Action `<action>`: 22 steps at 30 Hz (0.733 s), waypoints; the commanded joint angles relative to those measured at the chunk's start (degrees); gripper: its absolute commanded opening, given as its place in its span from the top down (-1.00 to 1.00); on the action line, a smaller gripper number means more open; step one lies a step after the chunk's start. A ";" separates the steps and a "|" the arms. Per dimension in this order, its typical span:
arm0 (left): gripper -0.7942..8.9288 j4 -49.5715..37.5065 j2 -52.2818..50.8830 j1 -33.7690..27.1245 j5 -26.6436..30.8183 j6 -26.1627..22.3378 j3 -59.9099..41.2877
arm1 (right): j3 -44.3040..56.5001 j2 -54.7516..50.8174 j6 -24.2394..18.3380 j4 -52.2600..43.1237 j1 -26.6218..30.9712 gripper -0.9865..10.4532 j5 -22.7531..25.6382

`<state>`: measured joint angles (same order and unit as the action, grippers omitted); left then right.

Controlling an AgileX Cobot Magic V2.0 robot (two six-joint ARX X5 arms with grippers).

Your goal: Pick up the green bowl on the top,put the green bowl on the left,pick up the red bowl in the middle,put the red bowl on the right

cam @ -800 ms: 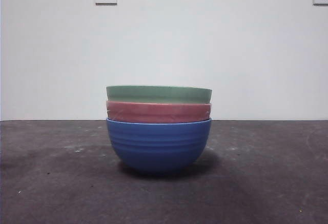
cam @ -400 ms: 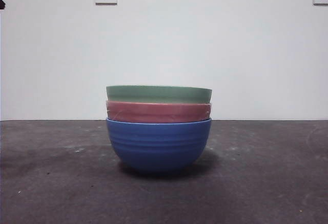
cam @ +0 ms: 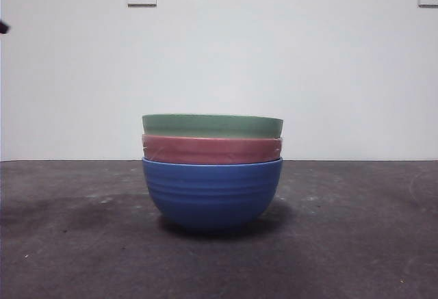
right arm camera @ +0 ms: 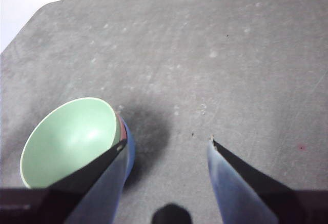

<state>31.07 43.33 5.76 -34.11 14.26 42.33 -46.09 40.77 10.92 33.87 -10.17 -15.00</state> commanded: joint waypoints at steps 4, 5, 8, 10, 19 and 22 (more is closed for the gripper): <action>0.14 9.53 11.93 8.87 6.69 -6.03 11.13 | -0.15 0.48 0.15 0.35 -0.46 0.38 -0.11; 0.14 11.02 14.19 10.75 8.46 -6.62 13.27 | -0.15 0.48 0.15 0.68 -0.57 0.38 -0.13; 0.14 13.77 20.50 15.89 13.42 -7.50 18.86 | -0.13 0.50 0.15 1.53 -0.94 0.38 -0.11; 0.14 14.51 24.28 18.86 16.17 -8.48 21.99 | -0.15 0.48 0.15 1.92 -0.98 0.38 -0.09; 0.26 13.55 40.30 27.08 23.87 -8.48 29.40 | -0.15 0.48 0.15 2.75 -1.20 0.38 -0.11; 0.26 13.55 45.59 28.96 30.95 -8.50 30.14 | -0.15 0.48 0.13 2.75 -1.20 0.39 -0.09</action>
<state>44.75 88.73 34.46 -3.95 6.42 72.23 -46.09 41.19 10.92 36.82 -11.25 -15.00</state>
